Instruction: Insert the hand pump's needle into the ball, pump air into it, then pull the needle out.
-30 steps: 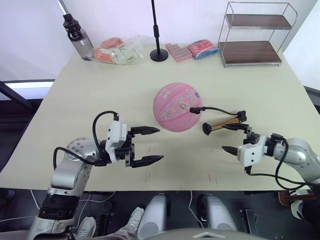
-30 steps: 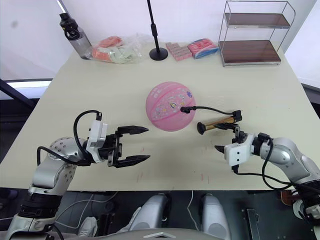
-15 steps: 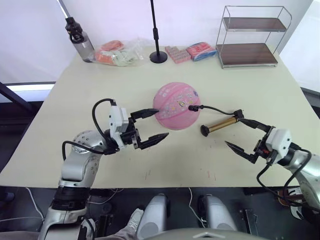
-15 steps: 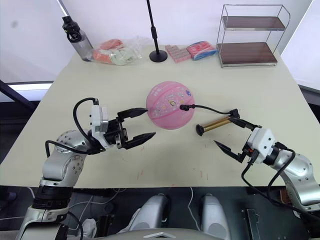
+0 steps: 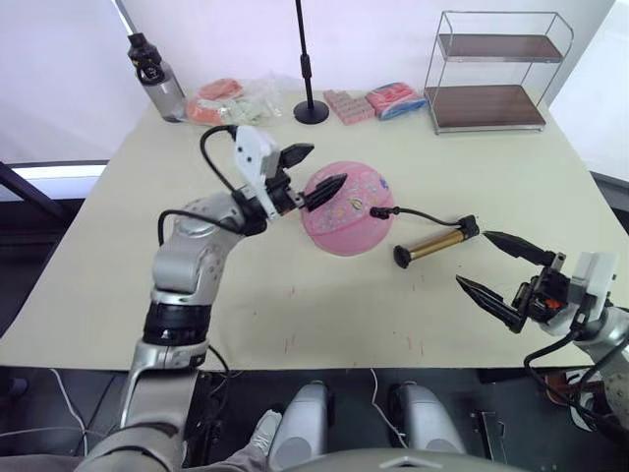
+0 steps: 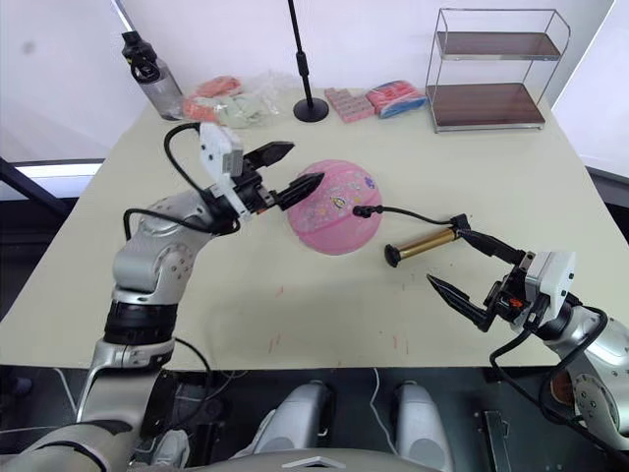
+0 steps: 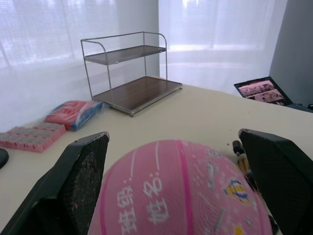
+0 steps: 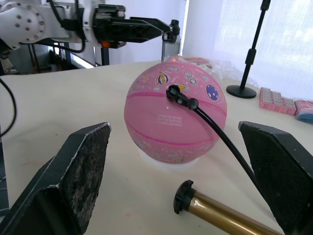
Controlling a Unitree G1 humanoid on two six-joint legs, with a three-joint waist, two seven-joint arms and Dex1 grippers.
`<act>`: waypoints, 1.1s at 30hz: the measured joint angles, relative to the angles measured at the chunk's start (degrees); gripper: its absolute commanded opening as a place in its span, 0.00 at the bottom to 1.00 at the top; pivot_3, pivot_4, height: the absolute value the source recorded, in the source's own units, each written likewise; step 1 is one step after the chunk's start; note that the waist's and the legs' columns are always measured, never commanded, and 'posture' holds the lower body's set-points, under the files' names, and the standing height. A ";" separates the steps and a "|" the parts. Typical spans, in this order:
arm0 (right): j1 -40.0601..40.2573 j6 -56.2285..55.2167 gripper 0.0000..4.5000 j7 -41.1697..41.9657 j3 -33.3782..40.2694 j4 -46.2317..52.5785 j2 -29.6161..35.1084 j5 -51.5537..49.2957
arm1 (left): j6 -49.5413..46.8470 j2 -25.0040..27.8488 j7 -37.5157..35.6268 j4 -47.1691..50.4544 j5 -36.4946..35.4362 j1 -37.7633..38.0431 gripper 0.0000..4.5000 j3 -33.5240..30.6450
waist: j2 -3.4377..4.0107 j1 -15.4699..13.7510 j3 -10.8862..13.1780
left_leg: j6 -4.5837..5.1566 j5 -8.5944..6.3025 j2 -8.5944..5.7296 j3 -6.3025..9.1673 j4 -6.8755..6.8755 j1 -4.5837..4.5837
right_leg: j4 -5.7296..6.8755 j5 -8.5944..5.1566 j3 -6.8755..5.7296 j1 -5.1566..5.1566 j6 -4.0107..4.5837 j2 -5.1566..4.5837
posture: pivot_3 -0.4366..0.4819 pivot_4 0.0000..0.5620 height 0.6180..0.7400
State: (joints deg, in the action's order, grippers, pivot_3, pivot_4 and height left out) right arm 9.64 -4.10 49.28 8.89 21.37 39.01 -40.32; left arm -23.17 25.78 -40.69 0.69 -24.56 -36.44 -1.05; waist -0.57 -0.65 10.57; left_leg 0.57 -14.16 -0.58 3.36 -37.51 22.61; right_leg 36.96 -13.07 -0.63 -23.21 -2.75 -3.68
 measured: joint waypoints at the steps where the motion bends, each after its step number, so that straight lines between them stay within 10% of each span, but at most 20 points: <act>1: 0.02 0.16 0.98 0.23 0.26 0.18 -0.37 0.00 | -0.45 -0.87 0.95 -1.76 0.86 -1.88 1.00 0.34 | 0.00 0.00 0.00 | 0.00 0.00 -0.01 -0.01 0.00 0.00 | 0.00 0.00 0.01 0.00 0.00 0.00 | 0.48 0.27 1.00; 21: -6.21 5.17 0.98 -2.64 -0.67 0.12 -3.34 6.62 | -2.64 -6.71 4.26 -13.40 8.17 -6.45 1.00 4.45 | -0.04 0.31 -0.04 | -0.01 0.00 -0.06 -0.11 -0.03 -0.13 | 0.17 0.02 0.17 -0.01 -0.01 -0.02 | 0.48 0.27 1.00; 33: -34.37 24.36 0.98 -10.24 -20.03 -2.78 -3.83 28.10 | 4.04 -9.90 4.93 -22.22 12.34 -8.26 1.00 5.08 | -0.30 -0.20 -0.41 | -0.04 0.04 -0.17 -0.18 -0.27 -0.81 | 0.67 -0.01 0.35 0.45 -0.03 -0.05 | 0.48 0.27 1.00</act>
State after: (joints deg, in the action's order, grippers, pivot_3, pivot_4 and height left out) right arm -24.73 20.26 39.04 -11.14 18.59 35.18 -12.22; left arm -19.13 15.88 -35.75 -21.53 -12.22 -44.70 4.03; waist -0.87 -0.85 10.16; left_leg 0.52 -14.13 -0.74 3.17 -37.78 21.80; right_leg 37.63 -13.08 -0.28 -22.76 -2.77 -3.73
